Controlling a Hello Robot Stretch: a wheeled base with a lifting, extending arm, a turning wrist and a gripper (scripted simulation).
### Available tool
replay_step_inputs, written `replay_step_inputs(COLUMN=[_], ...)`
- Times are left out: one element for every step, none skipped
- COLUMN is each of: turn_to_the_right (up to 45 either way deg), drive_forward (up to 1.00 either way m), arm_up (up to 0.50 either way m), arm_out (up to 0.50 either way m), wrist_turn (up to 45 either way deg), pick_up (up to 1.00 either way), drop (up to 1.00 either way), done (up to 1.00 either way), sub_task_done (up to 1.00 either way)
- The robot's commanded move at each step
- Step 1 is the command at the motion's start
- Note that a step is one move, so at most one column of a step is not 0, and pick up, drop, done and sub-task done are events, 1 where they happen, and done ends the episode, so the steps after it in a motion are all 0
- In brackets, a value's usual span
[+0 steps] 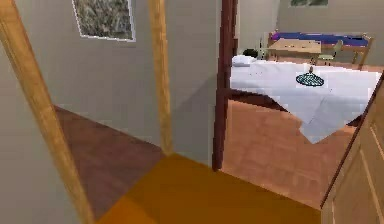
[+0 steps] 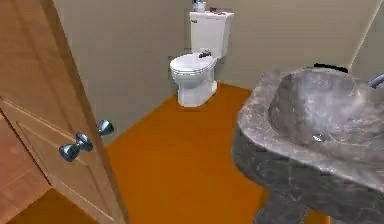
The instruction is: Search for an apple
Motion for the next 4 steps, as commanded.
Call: replay_step_inputs(turn_to_the_right=[-18.0, 0.0, -6.0, 0.0], drive_forward=[0.00, 1.00, 0.00, 0.20], arm_up=[0.00, 0.00, 0.00, 0.00], arm_out=[0.00, 0.00, 0.00, 0.00], wrist_turn=[0.0, 0.0, 0.0, 0.0], pick_up=[0.00, 0.00, 0.00, 0.00], drop=[0.00, 0.00, 0.00, 0.00], done=[0.00, 0.00, 0.00, 0.00], sub_task_done=[0.00, 0.00, 0.00, 0.00])
